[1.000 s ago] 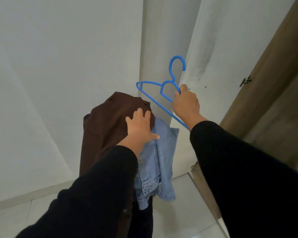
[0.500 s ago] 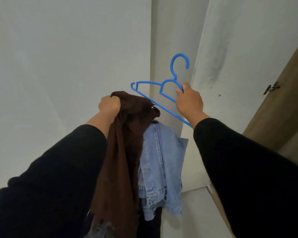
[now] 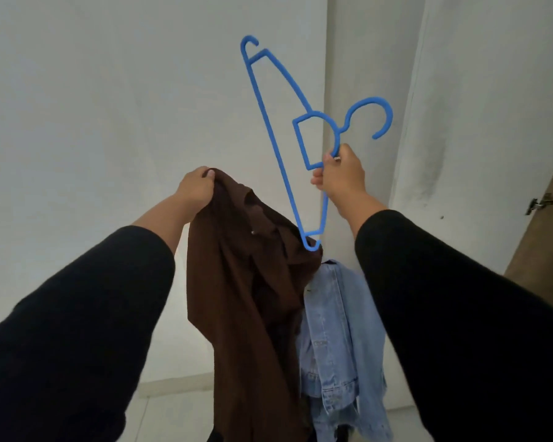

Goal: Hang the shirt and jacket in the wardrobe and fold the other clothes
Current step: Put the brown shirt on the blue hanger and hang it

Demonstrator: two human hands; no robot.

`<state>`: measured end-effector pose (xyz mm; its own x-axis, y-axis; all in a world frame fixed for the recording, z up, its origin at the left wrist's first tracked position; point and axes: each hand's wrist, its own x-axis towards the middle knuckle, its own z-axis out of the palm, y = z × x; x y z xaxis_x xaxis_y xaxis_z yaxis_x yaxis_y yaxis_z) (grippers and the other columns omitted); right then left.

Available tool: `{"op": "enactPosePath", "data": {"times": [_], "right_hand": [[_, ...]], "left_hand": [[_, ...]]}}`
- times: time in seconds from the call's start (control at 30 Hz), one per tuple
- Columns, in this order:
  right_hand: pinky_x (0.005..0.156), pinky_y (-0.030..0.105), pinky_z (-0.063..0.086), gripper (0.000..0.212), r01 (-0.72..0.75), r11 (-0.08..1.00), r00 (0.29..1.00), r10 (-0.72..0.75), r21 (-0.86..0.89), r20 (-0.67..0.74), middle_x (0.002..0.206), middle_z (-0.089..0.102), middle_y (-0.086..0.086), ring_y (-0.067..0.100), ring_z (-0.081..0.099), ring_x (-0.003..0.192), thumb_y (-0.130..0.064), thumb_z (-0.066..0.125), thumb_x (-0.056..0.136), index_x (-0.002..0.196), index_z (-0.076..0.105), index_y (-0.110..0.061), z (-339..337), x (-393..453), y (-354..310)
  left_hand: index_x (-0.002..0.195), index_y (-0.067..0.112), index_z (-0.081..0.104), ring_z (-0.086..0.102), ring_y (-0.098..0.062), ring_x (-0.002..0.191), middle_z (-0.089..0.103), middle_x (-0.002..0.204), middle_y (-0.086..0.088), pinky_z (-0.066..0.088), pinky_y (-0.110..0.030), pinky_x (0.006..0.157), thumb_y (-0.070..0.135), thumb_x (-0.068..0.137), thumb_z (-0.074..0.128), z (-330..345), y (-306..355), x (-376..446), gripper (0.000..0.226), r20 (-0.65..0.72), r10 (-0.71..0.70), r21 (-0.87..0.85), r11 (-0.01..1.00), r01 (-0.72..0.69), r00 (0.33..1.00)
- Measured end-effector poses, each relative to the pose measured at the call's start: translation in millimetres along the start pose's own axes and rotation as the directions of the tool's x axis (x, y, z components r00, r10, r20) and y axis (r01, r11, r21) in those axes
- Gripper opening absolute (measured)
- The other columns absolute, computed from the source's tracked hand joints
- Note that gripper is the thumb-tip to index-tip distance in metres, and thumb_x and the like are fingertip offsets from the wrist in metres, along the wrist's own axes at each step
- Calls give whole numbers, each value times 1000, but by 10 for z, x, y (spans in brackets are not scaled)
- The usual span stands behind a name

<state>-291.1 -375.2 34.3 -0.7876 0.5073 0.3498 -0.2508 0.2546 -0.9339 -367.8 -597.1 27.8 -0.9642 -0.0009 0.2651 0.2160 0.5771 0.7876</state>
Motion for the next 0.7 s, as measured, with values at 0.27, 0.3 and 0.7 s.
{"op": "enactPosePath", "data": {"times": [0.27, 0.3, 0.7], "right_hand": [[76, 24, 57, 12, 22, 980, 998, -34, 196, 57, 87, 64, 4, 16, 68, 79, -24, 39, 102, 102, 49, -18, 353, -377, -454], [77, 25, 57, 11, 19, 976, 998, -33, 217, 61, 85, 64, 3, 16, 68, 79, -24, 39, 102, 102, 49, -19, 399, -429, -487], [77, 28, 57, 12, -39, 965, 996, 16, 258, 91, 84, 64, 3, 15, 68, 75, -22, 38, 102, 107, 48, -16, 667, -989, -566]], "left_hand": [[121, 9, 49, 54, -23, 96, 55, 108, -6, 48, -34, 78, 42, 73, 74, -471, 172, -223, 63, 92, 5, 100, 995, -14, 996], [123, 8, 45, 53, -23, 95, 53, 108, -8, 46, -33, 74, 36, 74, 74, -519, 191, -251, 63, 88, 18, 148, 988, -31, 996], [142, 12, -3, 57, -32, 101, 48, 114, -17, 50, -34, 75, 10, 75, 75, -723, 47, -529, 103, 234, -29, 530, 841, -103, 972]]}}
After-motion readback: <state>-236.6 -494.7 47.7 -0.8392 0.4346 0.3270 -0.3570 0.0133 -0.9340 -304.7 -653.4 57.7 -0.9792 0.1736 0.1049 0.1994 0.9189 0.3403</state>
